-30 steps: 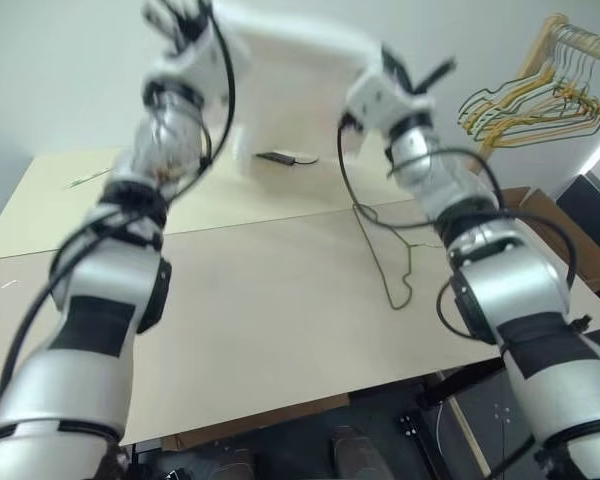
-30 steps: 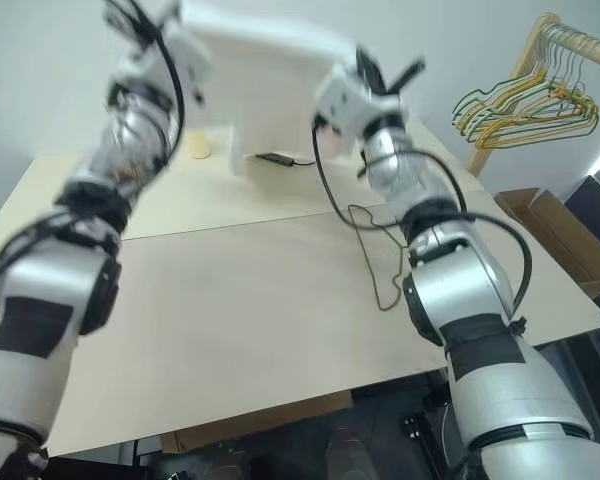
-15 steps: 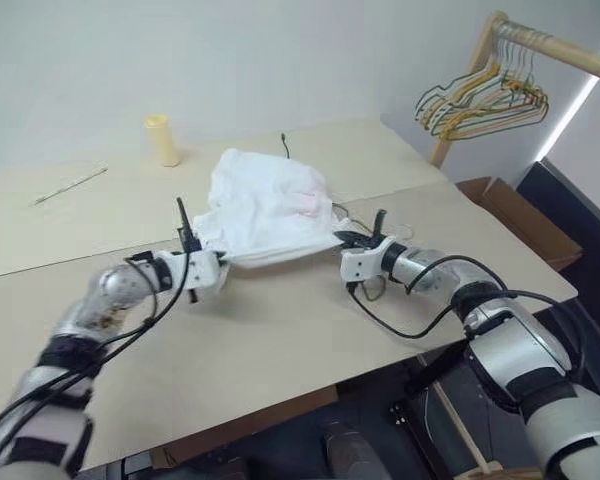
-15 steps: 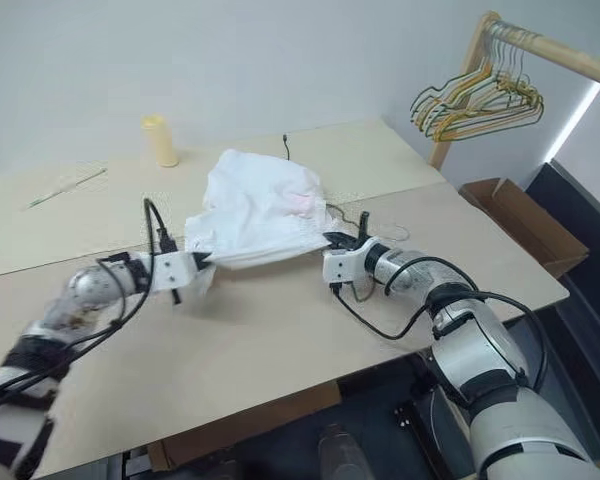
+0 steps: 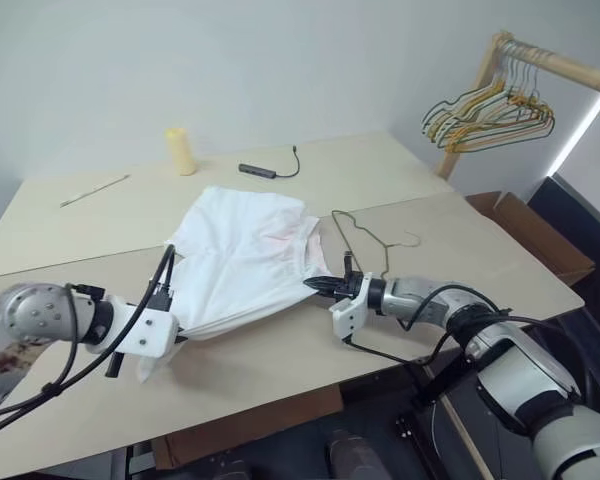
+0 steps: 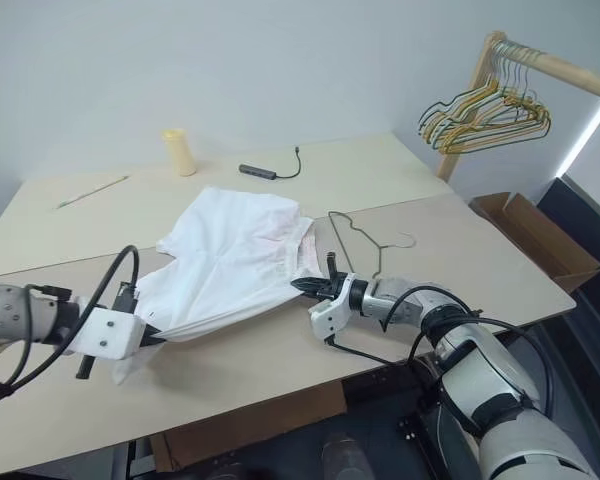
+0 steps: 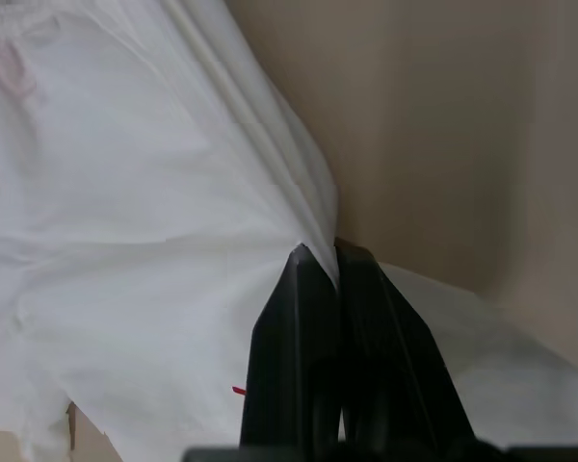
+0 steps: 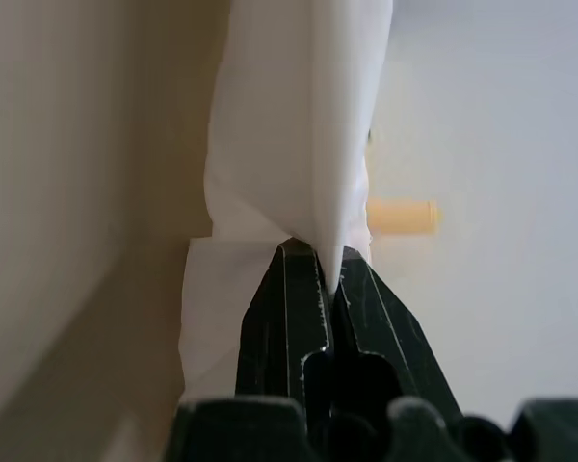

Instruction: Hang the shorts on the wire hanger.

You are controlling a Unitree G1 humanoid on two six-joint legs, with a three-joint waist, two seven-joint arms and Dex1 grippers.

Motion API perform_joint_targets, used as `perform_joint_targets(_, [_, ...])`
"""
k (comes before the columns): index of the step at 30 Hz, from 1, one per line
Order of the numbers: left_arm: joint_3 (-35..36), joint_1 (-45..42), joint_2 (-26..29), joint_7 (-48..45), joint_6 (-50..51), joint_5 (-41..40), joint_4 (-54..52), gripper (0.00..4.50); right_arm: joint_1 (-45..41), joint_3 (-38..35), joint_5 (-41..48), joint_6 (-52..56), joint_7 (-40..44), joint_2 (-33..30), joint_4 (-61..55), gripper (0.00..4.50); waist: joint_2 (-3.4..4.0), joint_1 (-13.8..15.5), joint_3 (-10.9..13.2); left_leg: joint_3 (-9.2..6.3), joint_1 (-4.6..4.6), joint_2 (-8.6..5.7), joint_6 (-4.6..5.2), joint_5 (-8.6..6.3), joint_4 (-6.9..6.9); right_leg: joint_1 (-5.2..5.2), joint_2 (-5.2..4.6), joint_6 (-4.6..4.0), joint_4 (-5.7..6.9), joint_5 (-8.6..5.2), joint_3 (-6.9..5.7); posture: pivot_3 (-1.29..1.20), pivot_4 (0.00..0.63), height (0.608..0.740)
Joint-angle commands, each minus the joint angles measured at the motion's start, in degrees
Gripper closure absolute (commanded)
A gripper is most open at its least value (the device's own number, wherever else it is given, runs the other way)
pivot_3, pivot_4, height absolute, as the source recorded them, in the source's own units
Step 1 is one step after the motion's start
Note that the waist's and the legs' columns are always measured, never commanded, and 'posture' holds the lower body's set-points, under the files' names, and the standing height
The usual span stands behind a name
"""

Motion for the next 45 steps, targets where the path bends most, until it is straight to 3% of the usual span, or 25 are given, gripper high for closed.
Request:
perform_joint_targets(1, [8.9, 9.1, 2.4, -4.1, 6.1, -0.3, -4.4, 4.47, 4.4, -4.5, 3.3, 2.7, 5.3, -8.8, -2.1, 4.5, 0.0, 0.4, 0.0, 0.0, -0.02, 0.0, 0.0, 0.0, 0.0, 0.0, 0.0, 0.0, -0.04, 0.0, 0.0, -0.08, 0.022, 0.74])
perform_joint_targets(9, [22.5, 27.5, -4.7, -5.6, 17.2, -1.7, -20.6, 4.47, 16.1, -9.6, 10.7, 7.3, 12.4, -14.4, -18.9, 4.5, 0.0, 2.1, 0.0, 0.05, -0.04, 0.06, 0.02, -0.02, 0.0, 0.11, 0.03, -0.1, -0.2, -0.01, -0.05, -0.09, 0.033, 0.74])
perform_joint_targets(16, [22.4, 31.5, -6.7, -4.6, 17.8, 1.6, -22.2, 4.47, 24.3, -12.0, 16.1, 10.8, 20.5, -16.9, -30.1, 4.5, -0.04, 3.7, 0.3, 0.1, 0.98, 0.19, 0.24, -0.18, -0.04, 1.24, 0.15, -0.01, -0.47, -0.46, -0.07, -0.08, 0.037, 0.74])
perform_joint_targets(19, [22.6, 32.0, -6.6, -5.9, 15.1, 2.5, -20.8, 3.84, 28.1, -12.0, 24.0, 13.6, 28.4, -19.3, -37.0, 3.77, 0.16, 5.0, 0.5, 0.1, 1.18, 0.28, 0.24, -0.19, -0.04, 1.62, 0.24, -0.34, -0.8, -0.65, -0.12, -0.08, 0.036, 0.74])
perform_joint_targets(22, [24.9, 32.2, -7.5, -8.4, 14.3, 1.0, -20.1, 2.88, 32.8, -13.8, 31.3, 19.0, 36.1, -23.3, -44.9, 2.74, 0.0, 6.2, 0.7, 0.16, 1.16, 0.27, 0.27, -0.2, -0.04, 1.66, 0.16, -0.36, -0.89, -0.67, -0.11, -0.09, 0.037, 0.74])
perform_joint_targets(28, [28.2, 21.9, -9.5, -12.0, 15.2, -10.4, -13.1, 0.9, 40.4, -24.8, 52.7, 39.2, 45.7, -28.1, -56.9, 0.6, 0.1, 7.8, 0.8, 0.32, 1.11, 0.99, 0.16, -0.39, -0.04, 1.62, 0.67, -0.5, -1.0, -0.67, -0.11, -0.09, 0.038, 0.74])
perform_joint_targets(29, [27.6, 18.6, -10.0, -11.2, 16.9, -12.7, -11.6, 0.89, 40.0, -27.6, 56.1, 44.3, 45.2, -27.2, -57.4, 0.29, 0.13, 7.9, 0.8, 0.4, 1.12, 1.0, 0.16, -0.39, -0.04, 1.61, 0.71, -0.5, -1.01, -0.66, -0.11, -0.09, 0.037, 0.74])
perform_joint_targets(33, [24.1, 6.5, -14.4, -5.8, 23.4, -20.4, -8.4, 0.89, 36.0, -33.7, 59.7, 62.6, 41.6, -23.8, -56.5, 0.29, 0.15, 7.8, 0.8, 0.7, 1.1, 1.02, 0.15, -0.39, -0.03, 1.59, 0.85, -0.52, -1.03, -0.57, -0.08, -0.1, 0.033, 0.74])
perform_joint_targets(38, [16.8, -8.3, -22.2, 4.3, 32.8, -25.7, -7.0, 0.89, 27.9, -31.0, 53.0, 87.2, 34.7, -18.4, -51.7, 0.29, 0.1, 7.7, 0.7, 0.79, 0.71, 1.03, 0.04, -0.46, -0.03, 1.16, 0.99, -0.24, -1.05, -0.3, -0.08, -0.12, 0.026, 0.74])
perform_joint_targets(43, [9.9, -19.0, -28.5, 10.1, 38.9, -27.9, -6.7, 0.89, 20.6, -29.2, 49.6, 99.7, 31.5, -10.7, -41.8, 0.29, 0.11, 7.5, 0.7, 0.84, 0.03, 0.94, 0.03, -0.47, 0.01, 0.44, 0.96, -0.61, -0.96, 0.05, 0.02, -0.13, 0.025, 0.74])
perform_joint_targets(45, [8.4, -20.6, -29.4, 10.4, 38.8, -27.3, -6.3, 0.89, 18.6, -28.7, 48.4, 102.1, 30.9, -8.5, -37.9, 0.66, 0.11, 6.8, 0.6, 0.87, -0.41, 0.91, 0.02, -0.47, 0.02, -0.07, 0.93, -0.59, -0.91, 0.16, 0.09, -0.14, 0.023, 0.74])
